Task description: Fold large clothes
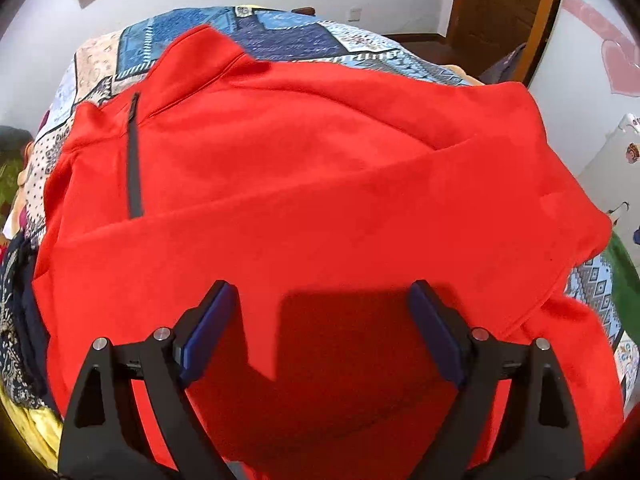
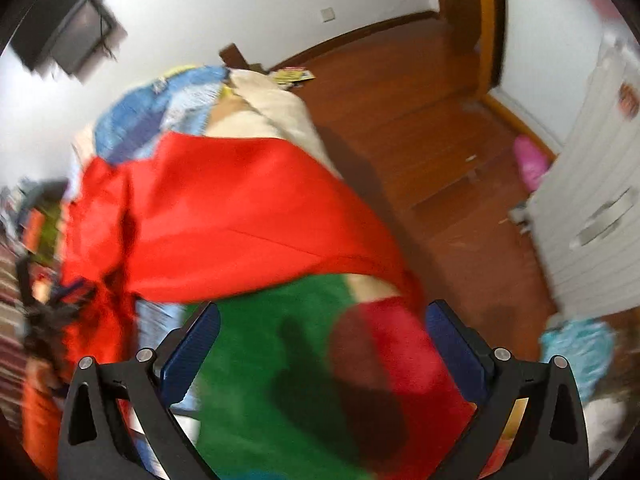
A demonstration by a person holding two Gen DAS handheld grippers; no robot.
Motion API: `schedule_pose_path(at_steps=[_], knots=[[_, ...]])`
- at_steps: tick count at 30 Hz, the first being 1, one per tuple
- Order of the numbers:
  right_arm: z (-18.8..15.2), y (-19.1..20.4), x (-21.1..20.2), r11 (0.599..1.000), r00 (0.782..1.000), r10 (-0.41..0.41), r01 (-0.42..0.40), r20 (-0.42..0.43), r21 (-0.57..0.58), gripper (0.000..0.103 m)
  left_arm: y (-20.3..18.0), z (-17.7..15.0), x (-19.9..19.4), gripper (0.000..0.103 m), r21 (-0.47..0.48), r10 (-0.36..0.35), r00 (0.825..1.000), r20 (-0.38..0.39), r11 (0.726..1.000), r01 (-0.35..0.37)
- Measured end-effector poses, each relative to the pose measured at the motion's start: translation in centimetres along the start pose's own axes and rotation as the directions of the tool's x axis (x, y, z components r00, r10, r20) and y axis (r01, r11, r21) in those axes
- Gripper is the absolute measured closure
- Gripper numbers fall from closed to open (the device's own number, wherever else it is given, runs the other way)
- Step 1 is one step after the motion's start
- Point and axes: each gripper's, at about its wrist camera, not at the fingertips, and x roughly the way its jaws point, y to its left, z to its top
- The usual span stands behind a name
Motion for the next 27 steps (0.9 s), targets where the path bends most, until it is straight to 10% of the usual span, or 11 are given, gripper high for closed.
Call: schedule_pose_path(at_steps=[11, 18, 27], knots=[[2.7, -1.4, 6.4, 0.953, 0.987, 0.162, -0.16, 0.013, 0.258, 0.011, -1.4, 0.8, 0.5, 0.013, 0.027, -0.005, 1.0, 0.01, 1.0, 0.005], [5.2, -2.0, 8.4, 0.952, 0.998, 0.036, -0.049, 0.046, 0.303, 0.073, -0.8, 0.8, 0.3, 0.013, -0.002, -0.012, 1.0, 0.021, 1.0, 0.012], [8.4, 5.2, 1.8, 0.987, 0.97, 0.101, -0.125, 0.221, 0.096, 0.092, 2.1, -0.2, -3.5, 0.013, -0.053, 0.016, 0.996, 0.088, 0.999, -0.012]])
